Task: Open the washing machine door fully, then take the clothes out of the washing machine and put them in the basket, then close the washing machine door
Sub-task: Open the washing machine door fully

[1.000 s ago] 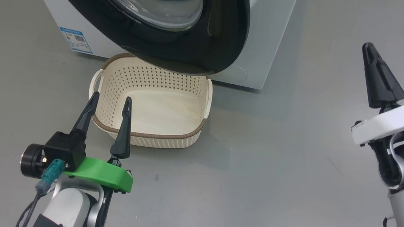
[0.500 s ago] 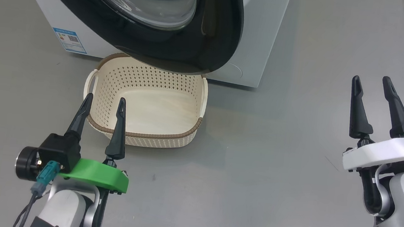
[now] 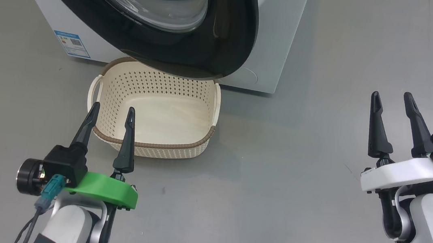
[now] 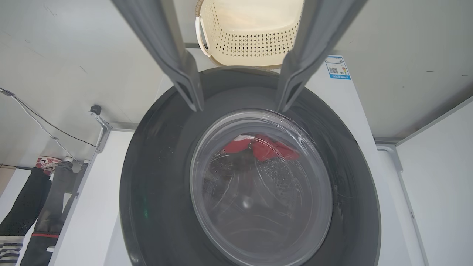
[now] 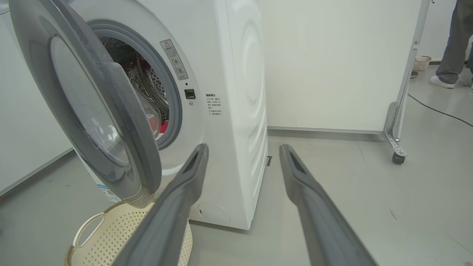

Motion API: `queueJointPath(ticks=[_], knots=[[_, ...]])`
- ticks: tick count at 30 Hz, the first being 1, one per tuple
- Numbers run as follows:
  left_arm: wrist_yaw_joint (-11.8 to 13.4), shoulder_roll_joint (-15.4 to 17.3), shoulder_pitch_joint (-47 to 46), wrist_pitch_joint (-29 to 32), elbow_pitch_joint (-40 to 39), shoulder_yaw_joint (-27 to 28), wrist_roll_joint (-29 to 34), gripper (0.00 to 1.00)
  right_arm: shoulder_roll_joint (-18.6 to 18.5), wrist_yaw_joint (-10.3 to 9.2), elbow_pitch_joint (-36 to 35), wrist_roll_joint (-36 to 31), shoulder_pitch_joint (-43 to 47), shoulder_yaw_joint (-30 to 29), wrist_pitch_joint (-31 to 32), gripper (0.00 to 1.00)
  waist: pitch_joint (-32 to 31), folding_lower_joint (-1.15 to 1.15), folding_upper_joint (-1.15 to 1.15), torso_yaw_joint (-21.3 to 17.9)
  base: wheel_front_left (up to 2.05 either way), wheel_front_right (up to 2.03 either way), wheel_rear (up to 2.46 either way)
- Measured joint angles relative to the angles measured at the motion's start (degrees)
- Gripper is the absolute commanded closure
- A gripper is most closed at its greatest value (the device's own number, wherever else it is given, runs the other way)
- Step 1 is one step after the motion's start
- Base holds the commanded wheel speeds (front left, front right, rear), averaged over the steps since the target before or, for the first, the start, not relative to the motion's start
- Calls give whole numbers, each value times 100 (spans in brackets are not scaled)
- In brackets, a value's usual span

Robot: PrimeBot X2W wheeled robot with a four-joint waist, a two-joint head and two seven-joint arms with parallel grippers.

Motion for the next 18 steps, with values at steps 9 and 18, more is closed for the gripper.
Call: queueJointPath(ticks=[9, 18], knots=[[0, 0, 38, 0, 8, -12, 0, 0, 63, 0, -42, -104, 112, -7, -18, 0, -30, 0, 0, 6, 0, 0, 0], [0, 1, 89, 0, 13, -11, 0, 0, 87, 1, -73, -147, 213, -47, -18, 0, -81, 0, 0, 12, 0, 0, 0]])
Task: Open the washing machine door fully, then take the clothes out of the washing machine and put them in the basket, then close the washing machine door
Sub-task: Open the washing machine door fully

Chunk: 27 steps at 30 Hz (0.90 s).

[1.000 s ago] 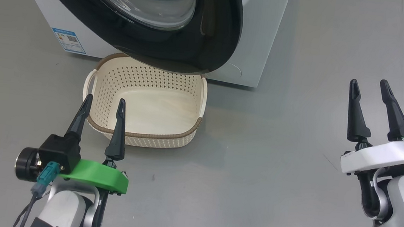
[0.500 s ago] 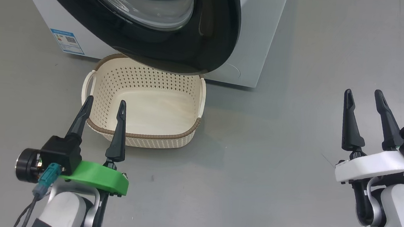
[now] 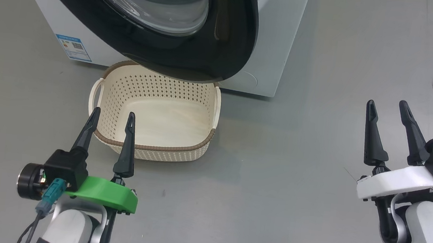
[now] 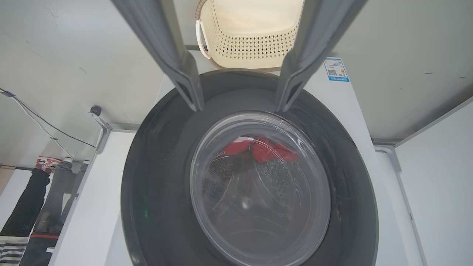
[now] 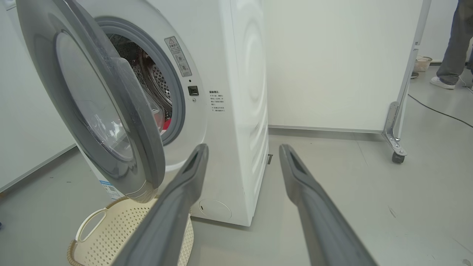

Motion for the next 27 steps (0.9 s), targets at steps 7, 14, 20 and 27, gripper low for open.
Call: queueJointPath(ticks=[7, 14, 20, 27], knots=[[0, 0, 2, 0, 0, 1, 0, 0, 23, 1, -91, -23, 2, -54, -2, 0, -3, 0, 0, -7, 0, 0, 0], [0, 0, 2, 0, -1, 7, 0, 0, 45, 2, -123, -58, 19, -120, -8, 0, 12, 0, 0, 1, 0, 0, 0], [0, 0, 2, 0, -5, 16, 0, 0, 105, 5, -146, -69, 84, -153, -8, 0, 20, 0, 0, 10, 0, 0, 0], [0, 0, 2, 0, -15, 34, 1, 0, 180, 7, -168, -103, 102, -201, -8, 0, 31, 0, 0, 11, 0, 0, 0]])
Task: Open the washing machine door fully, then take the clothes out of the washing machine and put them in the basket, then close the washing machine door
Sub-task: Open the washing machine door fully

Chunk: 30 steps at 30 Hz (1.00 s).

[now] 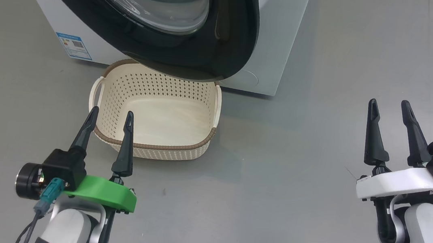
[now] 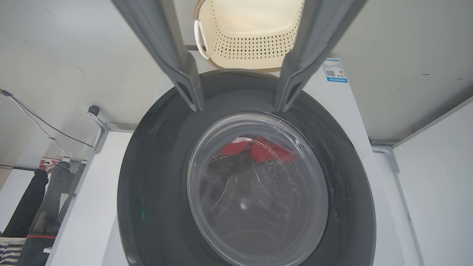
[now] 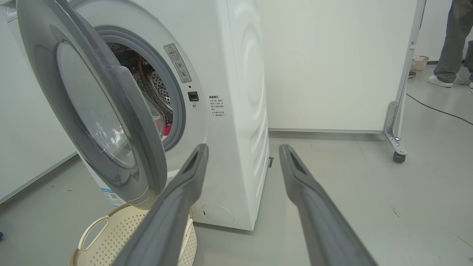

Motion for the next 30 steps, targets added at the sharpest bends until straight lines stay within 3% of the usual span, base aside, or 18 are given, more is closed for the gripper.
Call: queueJointPath(ticks=[30], knots=[[0, 0, -1, 0, -111, -13, 8, 0, -59, 104, -40, -166, 24, -127, -1, 0, 110, 0, 0, 77, 0, 0, 0]])
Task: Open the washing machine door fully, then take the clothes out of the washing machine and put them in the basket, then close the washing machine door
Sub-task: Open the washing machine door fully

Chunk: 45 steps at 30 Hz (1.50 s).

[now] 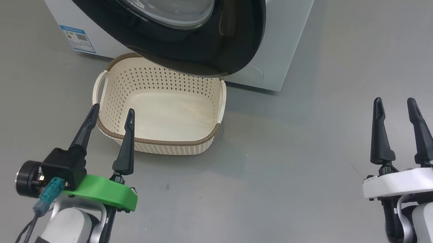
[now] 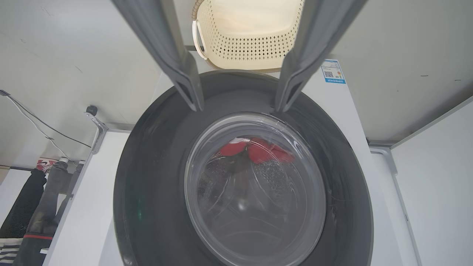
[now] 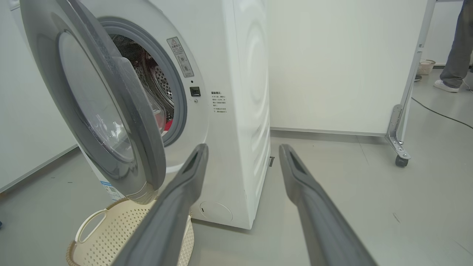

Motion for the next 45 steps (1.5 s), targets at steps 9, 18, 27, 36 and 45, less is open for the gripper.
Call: queueJointPath(ticks=[9, 18, 27, 36, 45], knots=[[0, 1, -9, 0, -53, -146, -1, 0, -339, 76, -188, -203, -562, 34, 18, 19, 272, 0, 0, 99, 0, 0, 0], [0, 2, -138, 0, -132, -347, -51, 0, -638, 164, -325, -218, -1537, 127, 425, 100, 642, 0, 0, 267, 0, 0, 0], [0, 1, -400, 0, -208, -567, -178, 0, -381, 249, -230, 1285, -2463, 41, 1413, 100, 1041, 0, 0, 520, 0, 0, 0], [0, -1, -530, 0, -212, -728, -352, 0, -79, 249, 215, 2959, -3228, -297, 2654, 100, 1309, 0, 0, 862, 0, 0, 0], [0, -3, -561, 0, -204, -810, -450, 0, 231, 82, 733, 4044, -3719, -542, 3673, 100, 1434, 0, 0, 1087, 0, 0, 0]])
